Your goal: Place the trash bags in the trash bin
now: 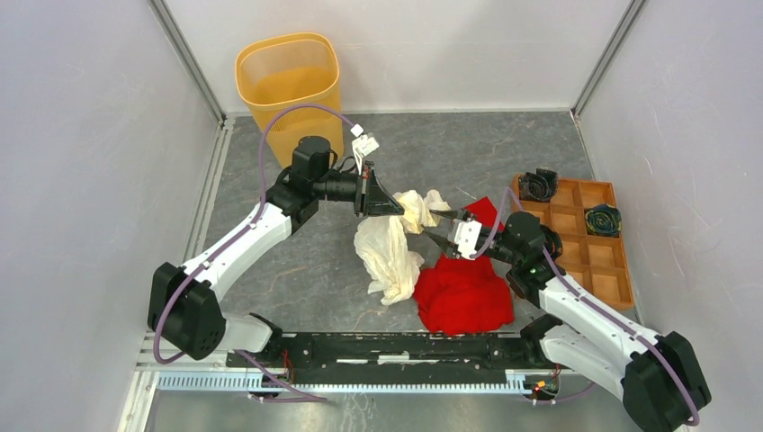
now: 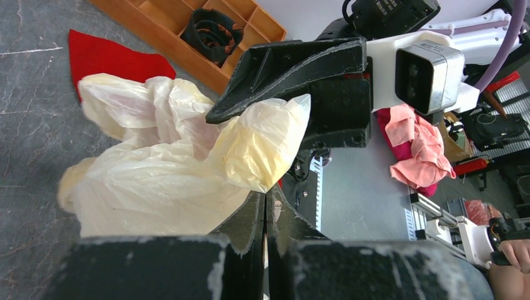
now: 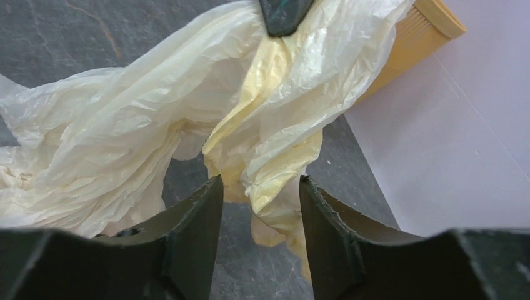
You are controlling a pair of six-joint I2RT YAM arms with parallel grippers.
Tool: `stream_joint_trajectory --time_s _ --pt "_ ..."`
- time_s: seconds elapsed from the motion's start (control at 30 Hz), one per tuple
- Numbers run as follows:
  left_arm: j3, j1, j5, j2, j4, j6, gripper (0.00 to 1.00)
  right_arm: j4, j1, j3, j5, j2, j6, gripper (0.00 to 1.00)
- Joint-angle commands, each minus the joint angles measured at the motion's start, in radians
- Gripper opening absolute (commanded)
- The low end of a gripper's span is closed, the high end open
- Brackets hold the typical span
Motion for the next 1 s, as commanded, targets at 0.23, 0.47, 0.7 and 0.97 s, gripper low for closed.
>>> stream_joint_trajectory --time_s 0.23,0.47,0.7,0.97 --pt "0.04 -0.007 0.059 -0.014 0.0 0.076 0.02 0.216 0.015 -0.003 0.105 0.033 0.046 0.58" --pt "0.039 -0.008 0.054 -0.008 0.0 0.077 0.02 0.139 0.016 -0.018 0.142 -0.056 0.004 0.65" --pt "0.038 -0.009 0.065 0.003 0.001 0.076 0.02 0.329 0.017 -0.031 0.076 0.09 0.16 0.66" --pt "0.135 -0.008 -0.108 0.045 -0.229 0.23 0.02 0.564 0.031 -0.01 0.23 0.236 0.482 0.01"
